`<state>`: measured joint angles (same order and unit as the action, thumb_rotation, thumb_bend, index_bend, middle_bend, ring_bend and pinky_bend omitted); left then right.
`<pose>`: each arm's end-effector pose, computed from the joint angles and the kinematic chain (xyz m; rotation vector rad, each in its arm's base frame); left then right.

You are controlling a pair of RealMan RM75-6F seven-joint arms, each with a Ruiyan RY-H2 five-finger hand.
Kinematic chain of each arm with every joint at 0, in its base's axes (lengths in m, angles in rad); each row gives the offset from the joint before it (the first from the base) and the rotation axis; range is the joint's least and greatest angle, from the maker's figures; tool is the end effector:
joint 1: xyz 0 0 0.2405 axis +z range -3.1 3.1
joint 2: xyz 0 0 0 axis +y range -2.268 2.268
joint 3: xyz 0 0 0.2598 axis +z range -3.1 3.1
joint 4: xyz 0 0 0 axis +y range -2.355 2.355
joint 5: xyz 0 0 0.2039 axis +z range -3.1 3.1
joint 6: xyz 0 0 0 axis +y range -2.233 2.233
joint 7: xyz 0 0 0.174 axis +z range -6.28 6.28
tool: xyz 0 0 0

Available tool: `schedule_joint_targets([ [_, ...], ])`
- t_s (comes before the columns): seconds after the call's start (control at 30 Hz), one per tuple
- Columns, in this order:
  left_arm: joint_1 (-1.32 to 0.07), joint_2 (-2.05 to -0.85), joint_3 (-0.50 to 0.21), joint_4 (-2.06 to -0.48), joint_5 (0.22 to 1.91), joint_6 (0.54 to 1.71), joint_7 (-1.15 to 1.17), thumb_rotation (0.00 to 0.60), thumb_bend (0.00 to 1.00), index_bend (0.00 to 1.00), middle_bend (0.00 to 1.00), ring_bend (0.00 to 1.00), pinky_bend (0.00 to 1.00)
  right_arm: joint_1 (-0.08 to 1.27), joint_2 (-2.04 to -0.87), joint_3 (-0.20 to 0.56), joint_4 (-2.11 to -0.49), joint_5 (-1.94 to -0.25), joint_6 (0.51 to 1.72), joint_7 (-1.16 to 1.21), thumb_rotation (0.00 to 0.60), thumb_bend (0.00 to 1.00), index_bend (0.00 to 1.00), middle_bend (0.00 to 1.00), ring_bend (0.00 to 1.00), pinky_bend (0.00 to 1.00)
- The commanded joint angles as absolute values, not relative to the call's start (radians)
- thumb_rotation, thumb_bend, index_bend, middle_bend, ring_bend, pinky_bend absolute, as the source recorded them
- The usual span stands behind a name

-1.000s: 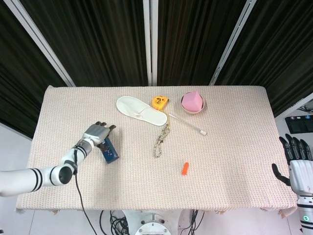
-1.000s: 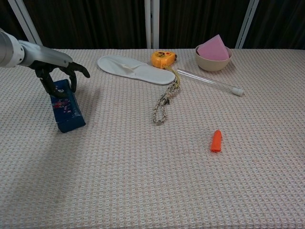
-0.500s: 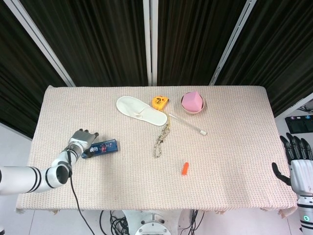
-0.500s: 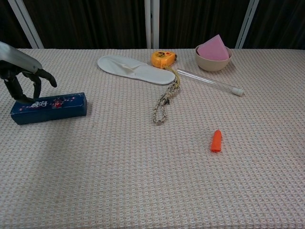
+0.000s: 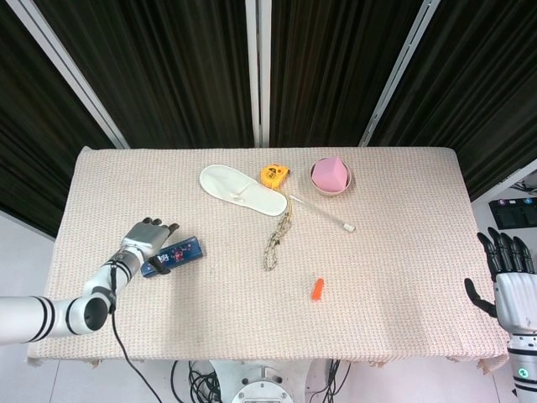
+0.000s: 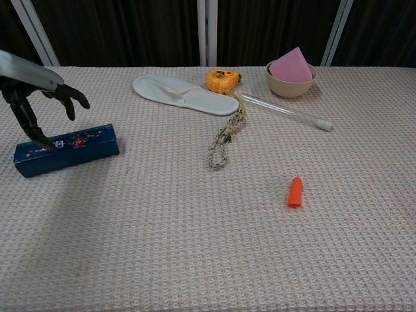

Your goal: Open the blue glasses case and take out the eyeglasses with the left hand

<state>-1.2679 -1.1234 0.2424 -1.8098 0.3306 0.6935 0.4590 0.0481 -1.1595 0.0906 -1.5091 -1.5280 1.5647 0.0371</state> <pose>-0.1686 0.3730 0.0457 -1.9713 -1.1586 -0.2224 -0.3219 -0.2073 0.1805 1.3223 -0.8051 0.9497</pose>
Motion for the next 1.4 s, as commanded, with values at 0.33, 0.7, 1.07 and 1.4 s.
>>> schedule_joint_targets([
  [0.33,-0.929,-1.234,0.123,-1.800,0.724,1.002,0.232,0.600,0.25,0.17,0.24,0.16,0.26,0.050,-1.154,0.090,-1.505,-1.531,1.563,0.059,0.600,0.31,0.00,0.00,0.00,0.00],
  [0.7,-0.878,-1.262,0.085,-1.768,0.686,0.969,0.258,0.600,0.26,0.18,0.24,0.18,0.31,0.054,-1.154,0.092,-1.513,-1.525,1.557,0.046,0.600,0.31,0.00,0.00,0.00,0.00],
  [1.07,-0.841,-1.304,0.044,-1.730,0.671,0.950,0.278,0.600,0.26,0.16,0.20,0.16,0.31,0.054,-1.152,0.090,-1.510,-1.524,1.554,0.051,0.600,0.31,0.00,0.00,0.00,0.00],
  [1.4,-0.829,-1.323,0.017,-1.702,0.642,0.926,0.309,0.600,0.29,0.16,0.24,0.17,0.33,0.056,-1.151,0.088,-1.504,-1.516,1.542,0.056,0.600,0.31,0.00,0.00,0.00,0.00],
])
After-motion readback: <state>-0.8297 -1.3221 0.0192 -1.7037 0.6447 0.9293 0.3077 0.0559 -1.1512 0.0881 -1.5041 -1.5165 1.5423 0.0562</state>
